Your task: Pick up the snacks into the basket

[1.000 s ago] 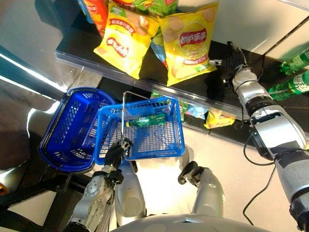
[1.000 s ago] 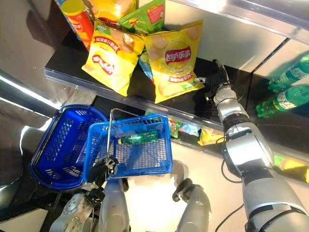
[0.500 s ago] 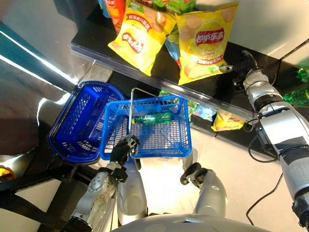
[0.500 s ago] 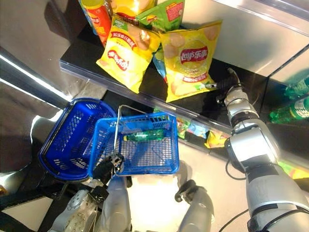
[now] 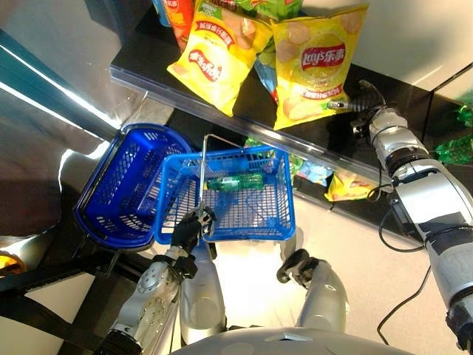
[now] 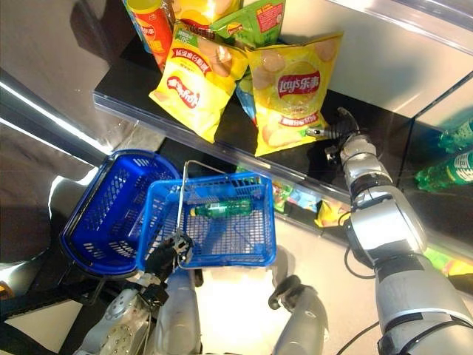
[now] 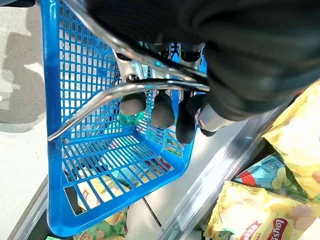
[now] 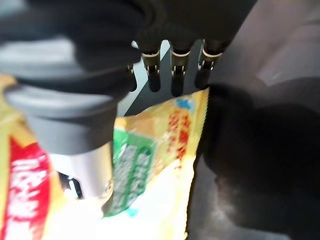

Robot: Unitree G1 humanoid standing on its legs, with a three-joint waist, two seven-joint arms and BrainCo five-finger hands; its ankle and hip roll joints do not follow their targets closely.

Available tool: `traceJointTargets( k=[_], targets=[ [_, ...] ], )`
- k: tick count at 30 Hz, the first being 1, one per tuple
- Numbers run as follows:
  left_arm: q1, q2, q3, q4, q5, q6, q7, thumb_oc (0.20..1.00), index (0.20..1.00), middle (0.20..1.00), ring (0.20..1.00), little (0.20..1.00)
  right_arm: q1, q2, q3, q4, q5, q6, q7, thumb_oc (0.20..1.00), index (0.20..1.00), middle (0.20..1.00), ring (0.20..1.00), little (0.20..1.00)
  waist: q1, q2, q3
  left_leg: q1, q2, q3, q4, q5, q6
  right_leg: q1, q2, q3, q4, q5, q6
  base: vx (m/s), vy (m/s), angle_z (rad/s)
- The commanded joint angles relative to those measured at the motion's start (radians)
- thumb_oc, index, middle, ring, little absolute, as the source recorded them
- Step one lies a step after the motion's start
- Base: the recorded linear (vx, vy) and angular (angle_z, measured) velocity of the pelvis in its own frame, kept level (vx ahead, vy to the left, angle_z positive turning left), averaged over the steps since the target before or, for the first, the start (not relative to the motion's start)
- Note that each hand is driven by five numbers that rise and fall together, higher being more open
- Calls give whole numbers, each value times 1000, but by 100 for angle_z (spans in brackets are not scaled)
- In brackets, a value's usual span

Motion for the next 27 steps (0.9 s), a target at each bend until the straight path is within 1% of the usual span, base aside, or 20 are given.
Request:
traceJointTargets(
  k=[1, 6, 13, 16, 19, 21, 22, 23, 24, 27],
  targets=[
    [-34, 7, 13, -260, -66, -98, -82, 200, 200, 200, 200, 200, -30, -41, 35, -63, 32, -48, 21, 1000, 1000, 1000, 1000, 1000, 36, 27, 9, 9, -15, 14, 60, -59, 50, 3, 11, 48, -15, 116, 96, 0, 0, 0],
    [-37, 11, 6, -271, -71, -95, -89, 200, 200, 200, 200, 200, -42, -59, 63, -39, -11, -42, 37, 1000, 1000, 1000, 1000, 1000, 45, 37, 17, 2, -18, 7, 57, -53, 50, -1, 7, 46, -7, 112, 96, 0, 0, 0],
    [-44, 10, 1, -280, -74, -86, -97, 200, 200, 200, 200, 200, -40, -74, 60, 10, -57, -27, 51, 1000, 1000, 1000, 1000, 1000, 63, 51, 22, -9, -28, -5, 50, -45, 53, -1, 1, 37, -4, 111, 97, -4, -15, 5],
    [-45, 7, -2, -290, -80, -81, -98, 200, 200, 200, 200, 200, -46, -82, 73, 46, -120, -20, 47, 1000, 1000, 1000, 1000, 1000, 76, 61, 22, -17, -34, -12, 46, -39, 55, -6, -4, 30, 0, 110, 99, -2, -9, 12],
    [-50, 7, -3, -292, -78, -80, -98, 200, 200, 200, 200, 200, -49, -79, 71, 66, -144, -11, 38, 1000, 1000, 1000, 1000, 1000, 79, 67, 23, -19, -38, -16, 44, -38, 57, -6, -7, 27, 4, 109, 99, -4, -8, 11],
    [-60, 4, -5, -296, -82, -78, -90, 200, 200, 200, 200, 200, -46, -74, 53, 89, -165, -6, 13, 1000, 1000, 1000, 1000, 1000, 82, 73, 22, -20, -41, -19, 44, -38, 60, -6, -10, 27, 6, 108, 99, -6, -1, 7],
    [-61, 4, -6, -298, -81, -78, -88, 200, 200, 200, 200, 200, -46, -74, 46, 97, -169, -2, 4, 655, 655, 655, 655, 655, 83, 76, 21, -21, -42, -19, 45, -39, 61, -6, -12, 26, 8, 108, 99, -5, 4, 9],
    [-61, 4, -6, -298, -81, -78, -88, 200, 200, 200, 200, 200, -46, -74, 46, 97, -169, -2, 4, 464, 464, 464, 464, 464, 83, 76, 21, -22, -42, -19, 45, -39, 61, -6, -12, 26, 8, 108, 99, -5, 17, 8],
    [-66, 3, -8, -299, -81, -78, -85, 200, 200, 200, 200, 200, -45, -71, 32, 104, -174, -2, -16, 200, 200, 200, 200, 200, 84, 82, 20, -23, -45, -21, 45, -40, 62, -8, -15, 25, 10, 108, 101, -2, 13, 5],
    [-70, 4, -11, -298, -80, -80, -81, 200, 200, 200, 200, 200, -45, -67, 28, 104, -183, -3, -31, 200, 200, 200, 200, 200, 83, 81, 17, -24, -46, -20, 47, -41, 64, -9, -17, 26, 11, 108, 101, -2, 15, 6]
  ],
)
